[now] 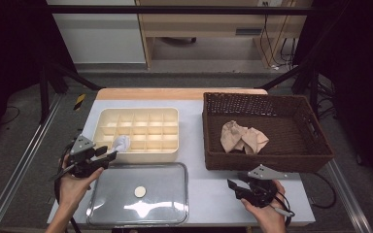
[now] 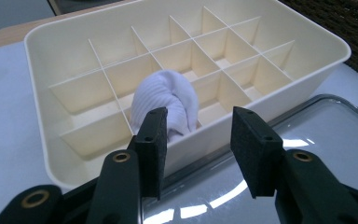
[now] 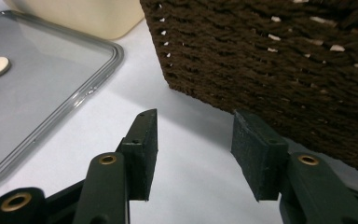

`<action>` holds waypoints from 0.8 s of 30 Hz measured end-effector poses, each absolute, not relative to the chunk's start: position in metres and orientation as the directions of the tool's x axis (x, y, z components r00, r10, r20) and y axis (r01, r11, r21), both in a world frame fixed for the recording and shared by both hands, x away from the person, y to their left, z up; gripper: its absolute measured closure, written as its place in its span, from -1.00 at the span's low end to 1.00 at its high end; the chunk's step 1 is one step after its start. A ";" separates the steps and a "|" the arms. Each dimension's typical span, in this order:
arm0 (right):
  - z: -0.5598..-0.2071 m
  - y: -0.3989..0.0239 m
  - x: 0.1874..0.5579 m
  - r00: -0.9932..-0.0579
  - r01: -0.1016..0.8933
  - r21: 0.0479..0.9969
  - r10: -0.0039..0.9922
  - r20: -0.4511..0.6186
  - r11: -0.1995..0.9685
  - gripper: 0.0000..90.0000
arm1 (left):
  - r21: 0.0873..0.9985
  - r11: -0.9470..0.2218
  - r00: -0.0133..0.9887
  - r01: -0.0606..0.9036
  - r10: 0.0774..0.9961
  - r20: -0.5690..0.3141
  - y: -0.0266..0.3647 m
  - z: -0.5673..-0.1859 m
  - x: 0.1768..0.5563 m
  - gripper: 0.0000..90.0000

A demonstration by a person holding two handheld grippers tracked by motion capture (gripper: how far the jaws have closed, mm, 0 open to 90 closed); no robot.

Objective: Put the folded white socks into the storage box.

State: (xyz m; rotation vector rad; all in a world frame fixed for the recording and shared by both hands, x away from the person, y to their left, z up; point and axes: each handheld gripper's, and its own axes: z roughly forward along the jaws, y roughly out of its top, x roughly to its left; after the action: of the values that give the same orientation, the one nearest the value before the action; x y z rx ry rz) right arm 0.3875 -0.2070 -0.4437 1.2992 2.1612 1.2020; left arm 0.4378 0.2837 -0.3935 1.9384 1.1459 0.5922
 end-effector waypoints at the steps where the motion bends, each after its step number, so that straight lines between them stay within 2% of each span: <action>1: -0.443 -0.207 0.387 -0.522 0.548 0.806 0.844 0.121 0.223 0.15 | 0.821 -0.269 0.480 0.504 0.877 -0.008 0.283 -0.396 0.435 0.17; 4: -0.439 -0.208 0.387 -0.520 0.539 0.814 0.846 0.119 0.217 0.16 | 0.829 -0.255 0.471 0.498 0.882 -0.012 0.282 -0.403 0.427 0.05; 8: -0.433 -0.207 0.389 -0.517 0.526 0.824 0.849 0.111 0.212 0.17 | 0.823 -0.243 0.439 0.513 0.898 -0.009 0.280 -0.411 0.423 -0.23; 12: -0.426 -0.204 0.389 -0.523 0.510 0.834 0.846 0.105 0.212 0.17 | 0.828 -0.211 0.424 0.519 0.905 -0.035 0.281 -0.418 0.418 -0.32; 19: -0.415 -0.198 0.391 -0.532 0.482 0.851 0.841 0.096 0.208 0.17 | 0.832 -0.196 0.426 0.519 0.903 -0.054 0.285 -0.428 0.407 -0.27; 24: -0.403 -0.199 0.395 -0.524 0.457 0.868 0.847 0.088 0.193 0.16 | 0.836 -0.245 0.430 0.490 0.903 0.012 0.286 -0.431 0.400 -0.01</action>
State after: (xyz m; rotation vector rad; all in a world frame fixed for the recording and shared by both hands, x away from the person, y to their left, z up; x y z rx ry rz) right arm 0.3946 -0.1986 -0.4026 1.2200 2.0613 1.2745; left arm 0.4003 0.2856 -0.4307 1.8867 1.1825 0.6537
